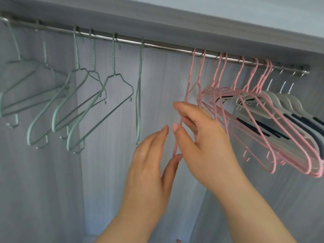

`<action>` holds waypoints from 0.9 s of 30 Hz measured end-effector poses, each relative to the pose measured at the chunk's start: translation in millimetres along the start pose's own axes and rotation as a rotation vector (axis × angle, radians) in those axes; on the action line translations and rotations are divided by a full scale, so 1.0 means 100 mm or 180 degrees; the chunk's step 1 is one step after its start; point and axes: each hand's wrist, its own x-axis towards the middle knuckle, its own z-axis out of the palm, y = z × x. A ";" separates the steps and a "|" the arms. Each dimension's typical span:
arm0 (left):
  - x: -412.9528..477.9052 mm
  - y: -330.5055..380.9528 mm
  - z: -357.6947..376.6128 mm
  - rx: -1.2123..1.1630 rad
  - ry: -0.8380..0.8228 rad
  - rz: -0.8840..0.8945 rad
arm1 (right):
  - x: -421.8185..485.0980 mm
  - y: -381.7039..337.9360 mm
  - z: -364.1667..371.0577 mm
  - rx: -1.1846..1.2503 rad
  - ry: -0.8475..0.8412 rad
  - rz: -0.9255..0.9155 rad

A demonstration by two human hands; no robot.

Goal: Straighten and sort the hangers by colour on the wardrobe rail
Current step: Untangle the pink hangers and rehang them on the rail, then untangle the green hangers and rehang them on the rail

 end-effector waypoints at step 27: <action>-0.38 -1.12 -0.89 -0.0259 -0.0143 -0.0723 | 0.77 -0.17 1.12 0.0983 0.0537 0.1483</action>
